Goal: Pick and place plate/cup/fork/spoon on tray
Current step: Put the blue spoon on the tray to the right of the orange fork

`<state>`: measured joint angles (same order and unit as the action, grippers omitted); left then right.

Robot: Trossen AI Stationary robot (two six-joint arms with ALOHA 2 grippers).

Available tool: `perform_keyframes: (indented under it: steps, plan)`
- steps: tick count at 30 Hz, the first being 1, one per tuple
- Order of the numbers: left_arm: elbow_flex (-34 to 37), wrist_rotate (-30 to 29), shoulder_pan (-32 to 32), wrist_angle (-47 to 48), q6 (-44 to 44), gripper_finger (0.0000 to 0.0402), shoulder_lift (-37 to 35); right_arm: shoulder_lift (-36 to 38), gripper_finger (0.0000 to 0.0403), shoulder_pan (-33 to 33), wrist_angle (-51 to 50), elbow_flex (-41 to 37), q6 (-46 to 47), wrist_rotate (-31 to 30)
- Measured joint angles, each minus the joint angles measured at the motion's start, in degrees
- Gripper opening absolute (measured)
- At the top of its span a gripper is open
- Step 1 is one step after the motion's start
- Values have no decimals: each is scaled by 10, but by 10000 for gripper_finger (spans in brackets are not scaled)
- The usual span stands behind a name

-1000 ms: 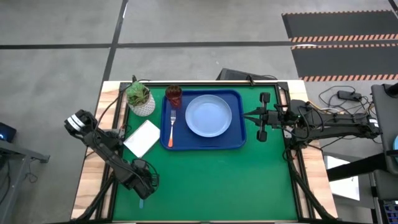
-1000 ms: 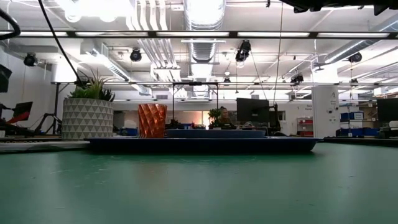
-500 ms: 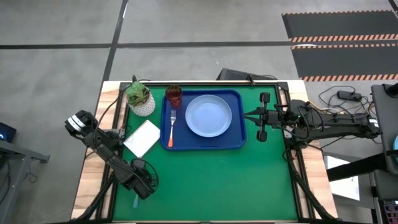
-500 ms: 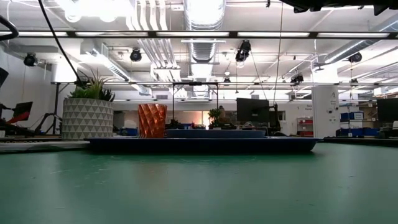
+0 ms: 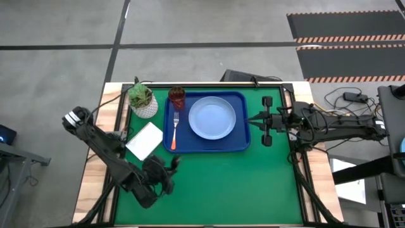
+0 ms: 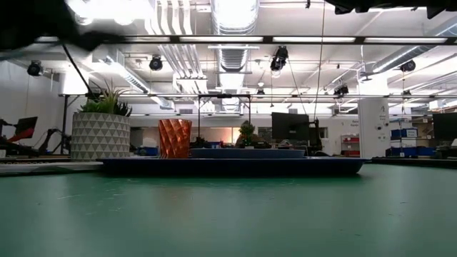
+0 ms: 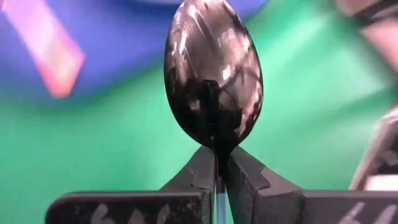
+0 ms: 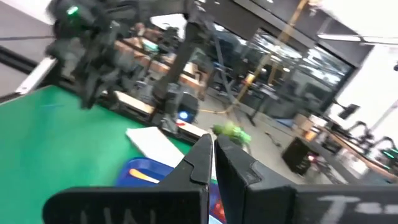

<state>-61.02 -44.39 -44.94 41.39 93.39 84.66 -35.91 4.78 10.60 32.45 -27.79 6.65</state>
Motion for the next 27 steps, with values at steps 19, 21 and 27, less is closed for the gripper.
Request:
perform_keyframes:
  steps: [19,21,27]
  plan:
    - [105,439,192,-745,-1039,2,-11,-121,9,0,156,-1,28,176]
    - [112,448,209,-744,-1028,2,-11,-144,9,0,201,-1,43,222]
    - [141,489,247,-793,-1023,2,-8,-216,23,0,309,14,120,324]
